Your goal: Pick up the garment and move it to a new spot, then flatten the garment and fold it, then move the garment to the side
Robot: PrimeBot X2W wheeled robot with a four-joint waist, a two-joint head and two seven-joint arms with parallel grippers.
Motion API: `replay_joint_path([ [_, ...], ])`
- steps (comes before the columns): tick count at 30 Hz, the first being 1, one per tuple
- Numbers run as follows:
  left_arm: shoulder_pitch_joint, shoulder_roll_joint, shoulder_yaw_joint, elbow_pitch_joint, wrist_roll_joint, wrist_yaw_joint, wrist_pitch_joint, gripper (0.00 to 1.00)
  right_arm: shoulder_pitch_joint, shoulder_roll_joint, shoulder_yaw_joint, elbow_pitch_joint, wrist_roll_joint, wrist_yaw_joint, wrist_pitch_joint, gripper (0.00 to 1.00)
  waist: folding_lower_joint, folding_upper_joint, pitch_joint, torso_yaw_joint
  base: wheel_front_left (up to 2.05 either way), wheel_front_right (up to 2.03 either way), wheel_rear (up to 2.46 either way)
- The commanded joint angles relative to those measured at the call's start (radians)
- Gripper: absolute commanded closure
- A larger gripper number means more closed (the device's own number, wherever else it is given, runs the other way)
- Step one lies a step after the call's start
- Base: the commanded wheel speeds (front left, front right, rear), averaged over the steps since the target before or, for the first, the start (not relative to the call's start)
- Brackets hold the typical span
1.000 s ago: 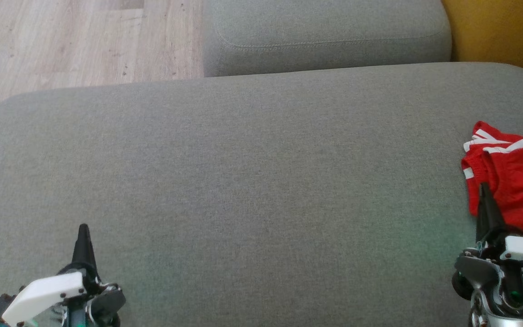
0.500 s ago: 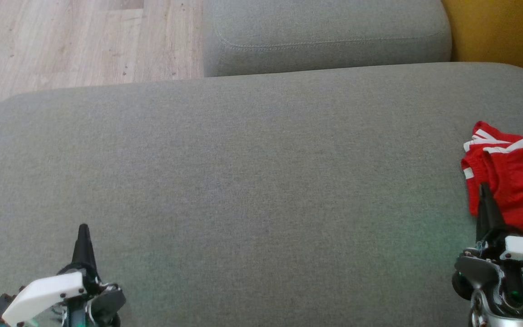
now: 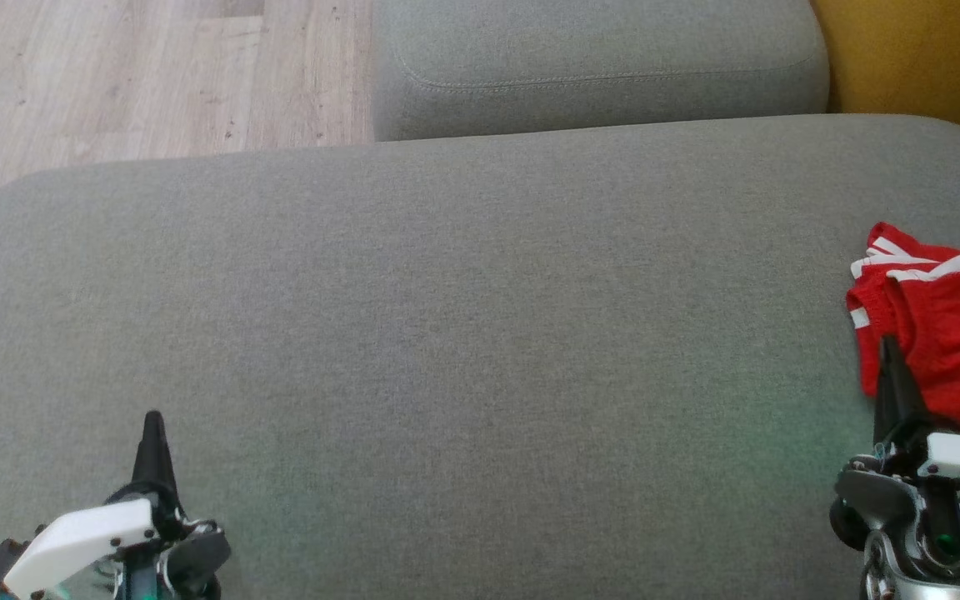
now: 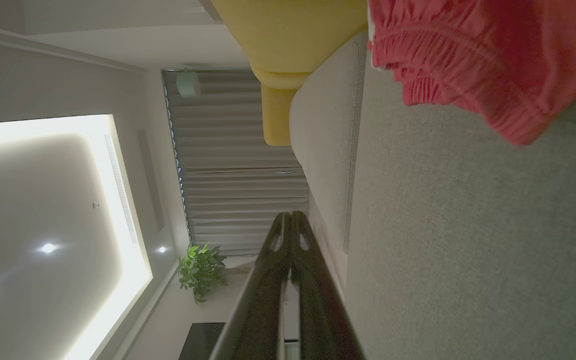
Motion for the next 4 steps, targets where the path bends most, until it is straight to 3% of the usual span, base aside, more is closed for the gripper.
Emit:
replay_joint_path([
  [1, -0.052, 0.007, 0.04, -0.037, -0.006, -0.007, 0.007, 1.0, -0.019, -0.004, 0.02, -0.04, 0.007, 0.007, 0.006, 1.0, 0.0, 0.0, 0.0, 0.0, 0.0, 0.0, 0.0],
  [4, -0.052, 0.007, 0.04, -0.037, -0.006, -0.007, 0.007, 1.0, -0.019, -0.004, 0.02, -0.04, 0.007, 0.007, 0.006, 1.0, 0.0, 0.0, 0.0, 0.0, 0.0, 0.0, 0.0],
])
